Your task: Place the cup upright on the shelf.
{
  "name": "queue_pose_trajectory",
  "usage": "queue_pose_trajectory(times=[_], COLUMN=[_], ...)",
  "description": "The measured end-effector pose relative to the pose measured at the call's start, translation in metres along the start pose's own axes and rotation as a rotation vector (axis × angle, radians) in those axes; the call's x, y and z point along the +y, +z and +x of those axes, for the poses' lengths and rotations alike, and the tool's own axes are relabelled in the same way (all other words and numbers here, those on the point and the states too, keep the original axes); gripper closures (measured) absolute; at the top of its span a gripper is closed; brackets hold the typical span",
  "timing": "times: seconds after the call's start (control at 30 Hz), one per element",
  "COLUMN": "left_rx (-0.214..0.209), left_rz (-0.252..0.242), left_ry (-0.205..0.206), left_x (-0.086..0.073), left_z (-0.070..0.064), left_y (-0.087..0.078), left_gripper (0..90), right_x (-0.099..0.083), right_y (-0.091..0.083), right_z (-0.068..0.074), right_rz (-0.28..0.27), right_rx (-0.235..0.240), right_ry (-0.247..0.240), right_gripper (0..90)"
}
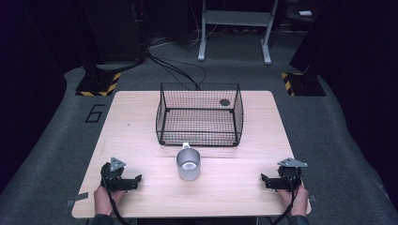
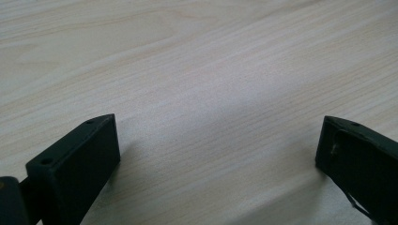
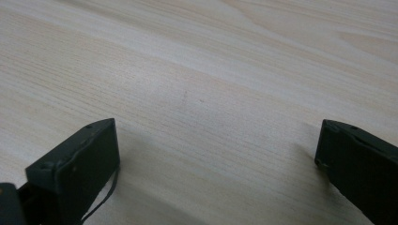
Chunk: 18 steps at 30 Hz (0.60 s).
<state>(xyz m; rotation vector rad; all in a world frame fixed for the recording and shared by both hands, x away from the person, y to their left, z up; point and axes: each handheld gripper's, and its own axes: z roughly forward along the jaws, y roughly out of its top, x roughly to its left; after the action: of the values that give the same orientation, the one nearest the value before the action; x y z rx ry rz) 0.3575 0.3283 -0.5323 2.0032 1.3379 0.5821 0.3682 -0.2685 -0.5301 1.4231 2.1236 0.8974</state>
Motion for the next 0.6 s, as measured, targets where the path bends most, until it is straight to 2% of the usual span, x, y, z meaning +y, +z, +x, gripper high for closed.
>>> queue_pose_trajectory(times=[0.43,0.47,0.53,0.6], left_rx=[0.012,0.009,0.010,-0.007], left_rz=[-0.005,0.012,-0.003,0.013], left_ry=[-0.006,-0.007,-0.013,-0.011], left_x=[-0.0012,-0.0011,-0.0022,-0.0020], left_z=[-0.0016,-0.0014,-0.0024,-0.0021], left_y=[-0.0009,-0.0026,-0.0024,-0.0045], left_gripper=[0.3,0.2,0.0,0.0], right_x=[0.0043,0.0049,0.0050,0.0049], right_y=[0.0045,0.0051,0.0051,0.0050], right_z=[-0.0013,-0.0017,-0.0018,-0.0020], right_rz=[-0.006,-0.009,-0.008,-0.008], right_rx=[0.022,0.023,0.024,0.027], right_ry=[-0.032,-0.039,-0.040,-0.040], right_gripper=[0.0,0.0,0.0,0.0])
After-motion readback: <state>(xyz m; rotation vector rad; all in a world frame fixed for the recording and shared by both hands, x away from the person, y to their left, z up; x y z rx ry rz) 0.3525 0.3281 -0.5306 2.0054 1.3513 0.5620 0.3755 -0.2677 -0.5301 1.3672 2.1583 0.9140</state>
